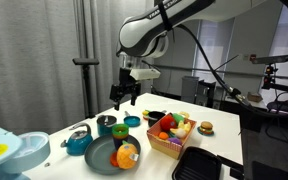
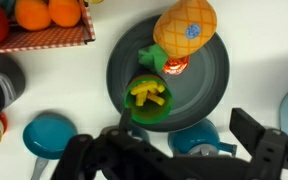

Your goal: Put the pineapple plush toy from the basket on the grey plate

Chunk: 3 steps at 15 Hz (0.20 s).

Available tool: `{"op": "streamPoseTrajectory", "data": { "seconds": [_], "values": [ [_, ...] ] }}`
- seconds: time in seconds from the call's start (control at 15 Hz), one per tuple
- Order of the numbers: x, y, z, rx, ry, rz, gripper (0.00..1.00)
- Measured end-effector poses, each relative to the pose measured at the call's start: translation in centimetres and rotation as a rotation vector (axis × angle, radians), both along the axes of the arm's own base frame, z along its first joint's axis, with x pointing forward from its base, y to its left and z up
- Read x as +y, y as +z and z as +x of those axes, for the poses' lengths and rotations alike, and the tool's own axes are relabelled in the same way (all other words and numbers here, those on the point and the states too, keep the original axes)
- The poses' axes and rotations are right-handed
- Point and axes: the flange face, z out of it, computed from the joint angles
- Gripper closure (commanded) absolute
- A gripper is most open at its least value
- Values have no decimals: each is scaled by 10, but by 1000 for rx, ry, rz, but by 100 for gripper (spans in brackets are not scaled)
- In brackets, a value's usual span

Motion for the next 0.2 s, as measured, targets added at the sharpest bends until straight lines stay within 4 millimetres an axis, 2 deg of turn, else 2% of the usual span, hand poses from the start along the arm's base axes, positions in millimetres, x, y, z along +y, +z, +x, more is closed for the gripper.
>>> {"op": "streamPoseTrajectory", "data": {
  "seconds": [0.2],
  "values": [
    [1, -4, -1, 9, -25, 2, 0]
  ]
}}
